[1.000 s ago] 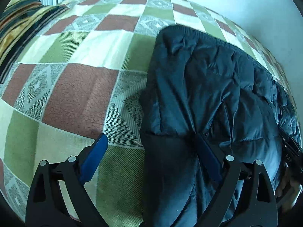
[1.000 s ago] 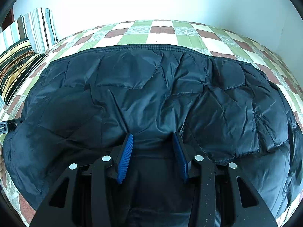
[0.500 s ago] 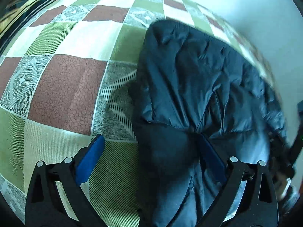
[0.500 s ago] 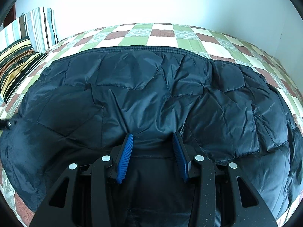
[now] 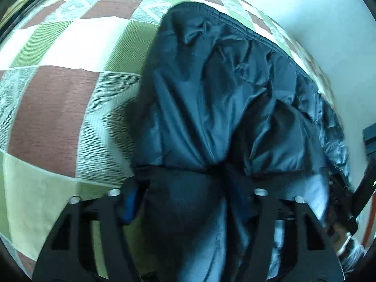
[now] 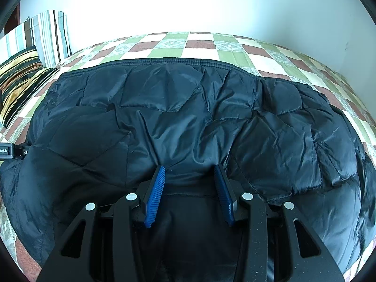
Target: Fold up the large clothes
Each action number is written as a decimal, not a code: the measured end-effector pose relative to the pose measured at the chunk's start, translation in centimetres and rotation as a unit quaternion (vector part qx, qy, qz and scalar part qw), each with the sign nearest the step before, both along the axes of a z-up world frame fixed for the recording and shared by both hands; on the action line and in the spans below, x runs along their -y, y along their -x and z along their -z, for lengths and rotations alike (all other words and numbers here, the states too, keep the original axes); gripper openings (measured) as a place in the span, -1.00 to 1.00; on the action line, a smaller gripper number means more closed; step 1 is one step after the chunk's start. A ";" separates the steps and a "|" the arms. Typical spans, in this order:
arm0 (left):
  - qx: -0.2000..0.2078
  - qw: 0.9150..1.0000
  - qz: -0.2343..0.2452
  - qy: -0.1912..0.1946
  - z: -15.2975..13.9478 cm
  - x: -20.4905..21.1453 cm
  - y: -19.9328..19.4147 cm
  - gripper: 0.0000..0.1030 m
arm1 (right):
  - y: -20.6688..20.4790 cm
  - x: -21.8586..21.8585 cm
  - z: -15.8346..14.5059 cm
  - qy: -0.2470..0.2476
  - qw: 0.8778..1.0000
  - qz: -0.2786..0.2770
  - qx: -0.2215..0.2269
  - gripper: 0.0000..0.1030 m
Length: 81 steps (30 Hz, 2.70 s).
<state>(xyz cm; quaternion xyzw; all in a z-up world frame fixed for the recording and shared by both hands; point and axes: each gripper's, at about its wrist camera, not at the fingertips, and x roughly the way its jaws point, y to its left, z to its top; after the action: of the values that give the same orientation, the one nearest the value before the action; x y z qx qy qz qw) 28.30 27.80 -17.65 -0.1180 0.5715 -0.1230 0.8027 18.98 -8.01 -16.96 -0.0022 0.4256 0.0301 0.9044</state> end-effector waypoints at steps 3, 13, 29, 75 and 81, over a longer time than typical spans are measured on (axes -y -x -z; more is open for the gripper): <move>-0.002 1.000 -0.003 0.005 0.2 0.6 -0.7 0.08 | 0.1 -0.1 0.1 0.001 1.000 0.001 0.001 -0.15; 0.033 0.999 0.015 0.010 -3.3 2.5 -0.2 -0.66 | -0.1 -0.4 0.3 0.010 1.000 0.006 0.010 -0.15; 0.149 0.980 0.125 0.034 -14.8 14.5 3.7 -0.75 | -0.1 0.3 -0.2 -0.011 1.000 -0.002 0.010 -0.15; 0.218 0.960 0.168 -0.052 -11.5 37.1 11.3 0.19 | 7.7 22.3 -4.2 -0.101 0.985 0.138 0.017 0.09; 0.264 0.957 0.116 -0.046 -15.2 31.6 12.9 0.40 | 7.9 20.8 -7.1 -0.115 0.986 0.118 0.036 0.13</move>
<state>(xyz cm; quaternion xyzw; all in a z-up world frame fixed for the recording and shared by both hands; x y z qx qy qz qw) 15.41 -3.84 -2.42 0.0228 0.3544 -0.2152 0.9097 11.12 -28.82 -9.89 0.1510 0.3838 -0.0277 0.9106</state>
